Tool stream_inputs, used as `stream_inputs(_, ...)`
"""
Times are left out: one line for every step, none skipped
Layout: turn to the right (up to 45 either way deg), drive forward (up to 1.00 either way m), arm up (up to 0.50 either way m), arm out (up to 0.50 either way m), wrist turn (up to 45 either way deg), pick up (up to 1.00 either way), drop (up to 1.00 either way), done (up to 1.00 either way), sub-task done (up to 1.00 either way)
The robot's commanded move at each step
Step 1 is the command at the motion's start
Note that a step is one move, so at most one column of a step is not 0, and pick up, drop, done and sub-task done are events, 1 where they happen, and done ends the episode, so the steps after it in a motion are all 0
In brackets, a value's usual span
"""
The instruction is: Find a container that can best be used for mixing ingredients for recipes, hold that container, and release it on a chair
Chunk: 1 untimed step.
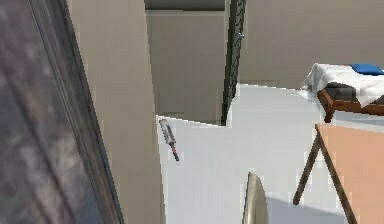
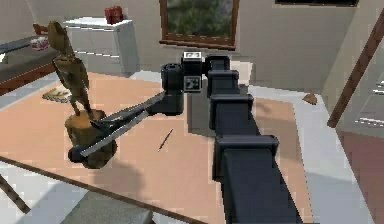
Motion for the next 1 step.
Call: stream_inputs(0.0,0.00,0.00,0.00,0.0,0.00,0.00,1.00,0.00)
